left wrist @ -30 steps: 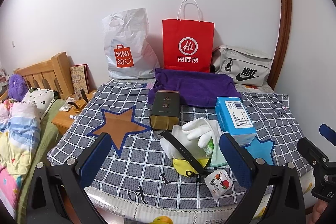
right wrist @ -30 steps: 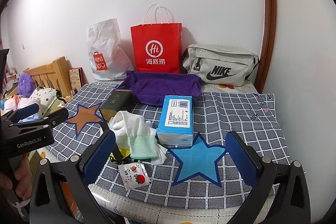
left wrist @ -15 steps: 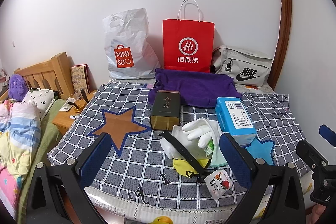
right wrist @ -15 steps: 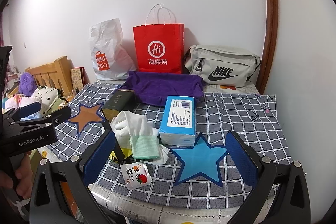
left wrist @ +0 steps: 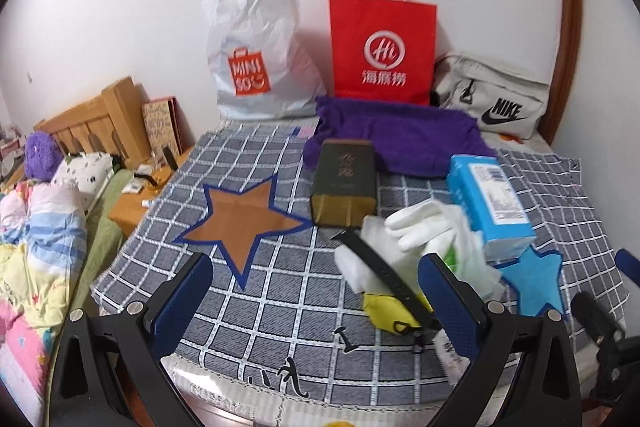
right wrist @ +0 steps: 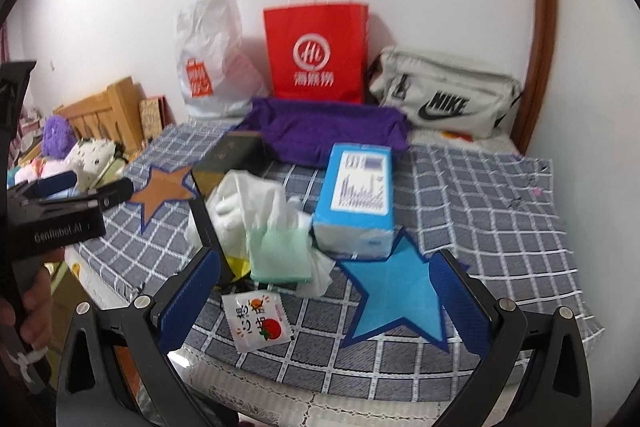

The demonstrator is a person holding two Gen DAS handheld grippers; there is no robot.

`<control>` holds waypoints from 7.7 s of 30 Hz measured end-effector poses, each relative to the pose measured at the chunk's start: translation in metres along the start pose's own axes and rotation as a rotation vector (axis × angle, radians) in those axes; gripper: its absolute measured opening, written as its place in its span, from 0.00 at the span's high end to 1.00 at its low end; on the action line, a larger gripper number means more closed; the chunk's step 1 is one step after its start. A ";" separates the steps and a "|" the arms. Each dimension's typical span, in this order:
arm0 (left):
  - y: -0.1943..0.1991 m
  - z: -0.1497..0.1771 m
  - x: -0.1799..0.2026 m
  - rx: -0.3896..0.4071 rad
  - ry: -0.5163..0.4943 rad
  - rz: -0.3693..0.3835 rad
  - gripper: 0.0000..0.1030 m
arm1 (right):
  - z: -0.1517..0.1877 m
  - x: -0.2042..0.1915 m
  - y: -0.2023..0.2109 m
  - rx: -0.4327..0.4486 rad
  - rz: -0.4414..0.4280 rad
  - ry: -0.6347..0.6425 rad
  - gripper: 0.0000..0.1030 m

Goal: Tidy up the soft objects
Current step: 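Reach the right gripper to the white tomato snack packet and grasp it, then lift the snack packet with the right gripper while the left gripper grasps the black watch strap, then carry packet and strap onto the purple towel and open both grippers, then grasp the white cloth with green towel using the right gripper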

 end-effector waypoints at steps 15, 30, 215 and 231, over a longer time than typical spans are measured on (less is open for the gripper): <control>-0.060 0.025 -0.025 -0.083 0.060 0.003 0.00 | 0.072 -0.054 -0.083 -0.223 -0.204 0.083 0.04; -0.083 0.035 -0.027 -0.123 0.064 0.052 0.00 | 0.089 -0.068 -0.105 -0.245 -0.149 0.162 0.46; -0.355 -0.169 0.067 -0.352 0.059 0.277 0.80 | -0.173 0.102 -0.386 -0.301 -0.153 0.079 0.37; -0.273 -0.185 0.040 -0.239 0.074 0.151 0.38 | -0.173 0.105 -0.297 -0.236 -0.047 0.033 0.24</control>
Point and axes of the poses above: each gripper's, at about its wrist camera, not at the fingertips, and y roughly against the way its jaws point, x to its right, z to its underside, the point moved 10 cm from there along -y, roughly the way its jaws point, and after that the axes turned 3 degrees about y, right-handed, at the moved point
